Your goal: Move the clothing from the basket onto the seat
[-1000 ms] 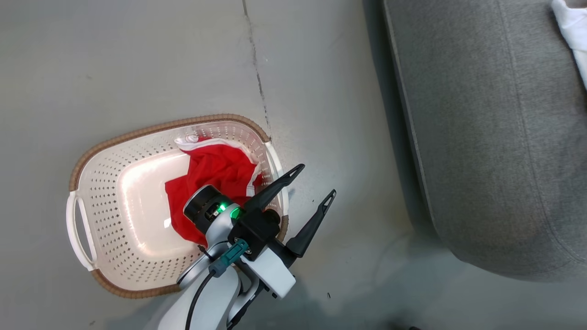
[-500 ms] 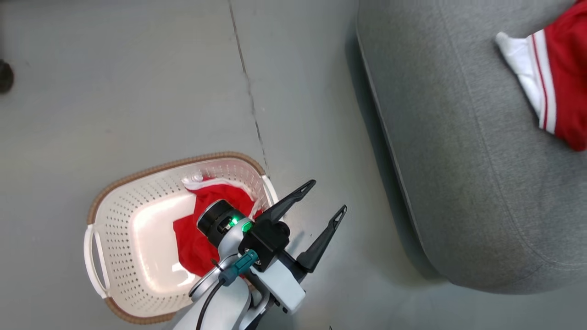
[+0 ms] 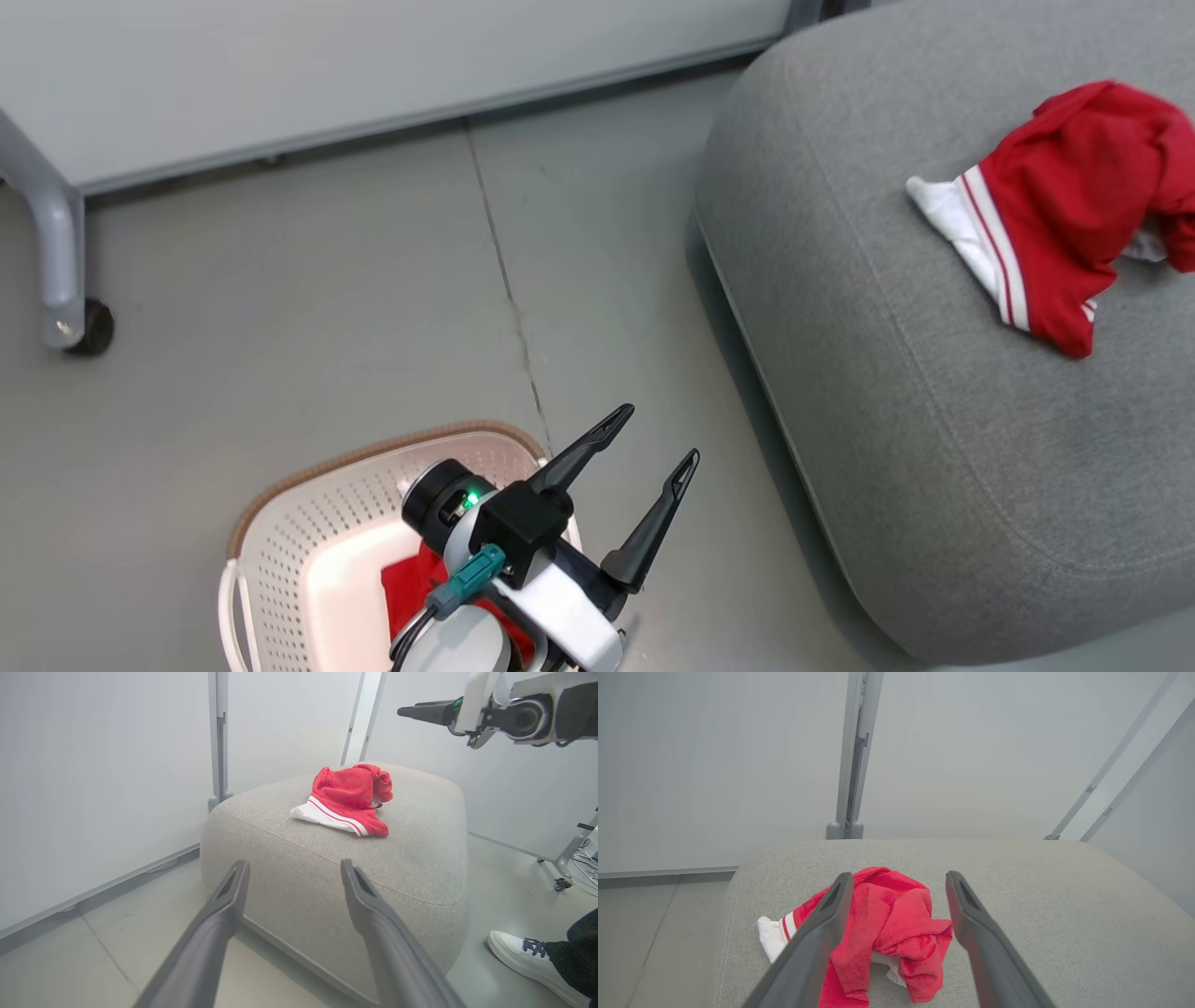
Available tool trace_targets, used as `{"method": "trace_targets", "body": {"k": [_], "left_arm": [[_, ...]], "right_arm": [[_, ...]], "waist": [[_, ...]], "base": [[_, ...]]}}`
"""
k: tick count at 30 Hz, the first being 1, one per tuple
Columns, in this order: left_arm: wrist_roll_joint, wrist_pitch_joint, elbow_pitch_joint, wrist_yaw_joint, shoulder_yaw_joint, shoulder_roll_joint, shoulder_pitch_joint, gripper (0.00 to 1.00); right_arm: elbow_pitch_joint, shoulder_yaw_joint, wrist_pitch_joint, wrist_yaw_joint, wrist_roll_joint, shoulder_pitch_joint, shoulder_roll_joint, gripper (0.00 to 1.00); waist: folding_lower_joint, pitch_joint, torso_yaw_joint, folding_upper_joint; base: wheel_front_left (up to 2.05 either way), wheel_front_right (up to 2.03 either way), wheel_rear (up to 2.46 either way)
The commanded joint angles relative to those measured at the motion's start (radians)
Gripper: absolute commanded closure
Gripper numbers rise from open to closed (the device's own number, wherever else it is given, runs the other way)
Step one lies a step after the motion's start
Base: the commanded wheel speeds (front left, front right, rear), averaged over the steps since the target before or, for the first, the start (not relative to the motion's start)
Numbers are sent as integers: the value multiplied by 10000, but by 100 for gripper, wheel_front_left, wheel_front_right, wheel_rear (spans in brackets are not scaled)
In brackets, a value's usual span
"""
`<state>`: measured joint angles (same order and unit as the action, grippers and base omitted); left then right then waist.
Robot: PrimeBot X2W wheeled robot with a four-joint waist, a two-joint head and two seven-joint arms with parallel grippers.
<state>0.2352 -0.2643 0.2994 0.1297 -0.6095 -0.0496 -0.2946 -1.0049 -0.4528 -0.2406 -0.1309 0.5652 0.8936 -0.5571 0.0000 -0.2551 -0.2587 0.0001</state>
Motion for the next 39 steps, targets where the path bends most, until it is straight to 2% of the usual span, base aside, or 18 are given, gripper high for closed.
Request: {"method": "trace_targets", "body": {"k": [1, 6, 13, 14, 17, 25, 30, 35, 39], "left_arm": [[135, -7, -115, -16, 64, -28, 211, 0], [322, -5, -282, -152, 213, -34, 534, 0], [568, -5, -830, -360, 755, -32, 1099, 0], [585, -7, -917, -434, 976, -33, 1214, 0], [696, -7, -995, -522, 1353, -29, 1357, 0], [1093, -7, -1157, -838, 2289, -29, 1601, 0], [1322, -7, -1049, -1112, 2673, -28, 1814, 0], [1438, -5, -952, -1385, 2915, -21, 2088, 0], [1318, -7, -822, -1461, 3000, -27, 2276, 0]], "right_arm": [[352, -217, -141, 2, 143, -298, -320, 0], [1230, -376, -241, 2, 370, -709, -533, 0], [3592, 630, -237, 2, 17, -2144, -542, 0], [4385, 1054, -239, 0, -279, -2692, -397, 0], [5530, 1670, -237, 0, -700, -3587, -99, 0], [7941, 3067, -234, 2, -2111, -5674, 1051, 0], [8757, 3831, -235, 2, -2595, -6616, 2005, 0], [9200, 3907, -234, 2, -3265, -7414, 2442, 0], [9418, 4273, -234, 0, -3339, -7897, 2980, 0]], "waist": [[0, 699, 17, -1], [0, 1260, 135, -1], [0, 2033, 593, -1], [0, 2189, 769, -1], [0, 2321, 1053, -1], [0, 2574, 1934, -1], [0, 2704, 2464, -1], [0, 2792, 2874, -1], [0, 2857, 3110, -1]], "base": [[0, 0, 0], [0, 0, 0], [0, 0, 0], [0, 0, 0], [0, 0, 0], [0, 0, 0], [0, 0, 0], [0, 0, 0], [0, 0, 0]]}}
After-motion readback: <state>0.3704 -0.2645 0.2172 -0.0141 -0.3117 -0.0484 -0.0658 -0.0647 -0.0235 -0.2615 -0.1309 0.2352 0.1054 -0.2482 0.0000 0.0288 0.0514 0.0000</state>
